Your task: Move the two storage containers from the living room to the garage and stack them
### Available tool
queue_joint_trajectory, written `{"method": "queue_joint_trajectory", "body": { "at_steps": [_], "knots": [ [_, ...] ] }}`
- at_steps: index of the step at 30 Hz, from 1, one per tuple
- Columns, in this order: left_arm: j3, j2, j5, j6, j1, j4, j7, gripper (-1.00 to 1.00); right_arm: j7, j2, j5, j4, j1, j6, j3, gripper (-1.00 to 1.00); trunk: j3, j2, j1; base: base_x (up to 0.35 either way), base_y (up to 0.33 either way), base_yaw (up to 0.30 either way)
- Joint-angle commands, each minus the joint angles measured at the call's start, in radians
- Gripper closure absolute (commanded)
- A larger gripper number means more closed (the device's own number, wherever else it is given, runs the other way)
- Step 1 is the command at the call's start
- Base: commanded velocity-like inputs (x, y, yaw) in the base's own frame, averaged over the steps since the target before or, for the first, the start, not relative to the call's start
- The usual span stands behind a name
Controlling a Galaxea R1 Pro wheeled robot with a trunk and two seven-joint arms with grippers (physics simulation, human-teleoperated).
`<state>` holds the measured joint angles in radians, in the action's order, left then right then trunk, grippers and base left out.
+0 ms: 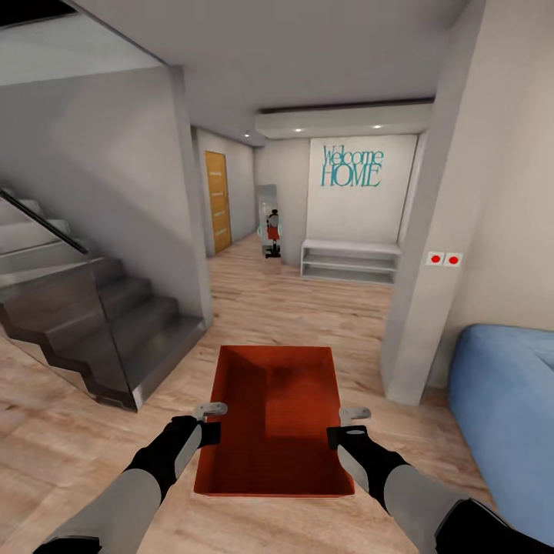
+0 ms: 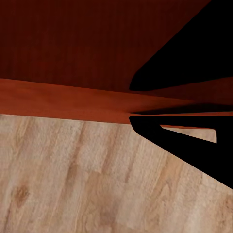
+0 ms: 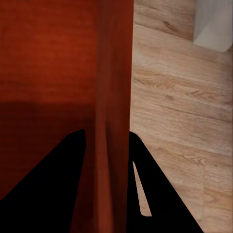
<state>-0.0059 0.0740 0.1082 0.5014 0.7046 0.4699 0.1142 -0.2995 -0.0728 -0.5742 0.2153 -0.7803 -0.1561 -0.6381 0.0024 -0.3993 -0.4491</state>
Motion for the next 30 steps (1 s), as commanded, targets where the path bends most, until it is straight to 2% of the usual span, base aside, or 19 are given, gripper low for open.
{"method": "queue_joint_trajectory", "body": {
  "at_steps": [1,7,8,14,18,21,30],
  "knots": [
    [0.000,0.001,-0.013,0.006,-0.001,0.001,0.012,1.00,-0.007,-0.002,0.000,0.026,-0.001,-0.007,0.000,1.00,0.000,-0.001,-0.001,0.321,0.000,0.000],
    [0.000,0.001,-0.013,0.006,-0.001,0.001,0.012,1.00,-0.007,-0.002,0.000,0.026,-0.001,-0.007,0.000,1.00,0.000,-0.001,-0.001,0.321,0.000,0.000],
    [0.001,0.006,0.005,0.006,-0.001,0.004,0.011,1.00,-0.010,0.001,0.001,0.008,-0.001,-0.007,-0.003,1.00,0.000,-0.001,-0.001,0.000,0.000,0.000],
    [-0.001,-0.001,0.010,0.003,-0.001,0.003,0.012,1.00,-0.025,0.004,-0.055,0.019,-0.001,-0.003,-0.056,1.00,0.000,-0.001,-0.001,0.000,0.000,0.000],
    [-0.004,-0.001,0.017,0.003,-0.001,0.003,0.012,1.00,-0.032,0.008,-0.116,0.028,-0.001,-0.002,-0.114,1.00,0.000,-0.001,-0.001,0.000,0.000,0.000],
    [-0.004,-0.001,0.016,0.003,-0.001,0.002,0.012,1.00,-0.034,0.012,-0.145,0.034,-0.001,-0.002,-0.142,1.00,0.000,-0.001,-0.001,0.000,0.000,0.000],
    [-0.004,0.000,0.017,0.003,-0.001,0.001,0.012,1.00,-0.038,0.018,-0.177,0.040,-0.001,-0.002,-0.175,1.00,0.000,-0.001,-0.001,0.000,0.000,0.000]
  ]
}}
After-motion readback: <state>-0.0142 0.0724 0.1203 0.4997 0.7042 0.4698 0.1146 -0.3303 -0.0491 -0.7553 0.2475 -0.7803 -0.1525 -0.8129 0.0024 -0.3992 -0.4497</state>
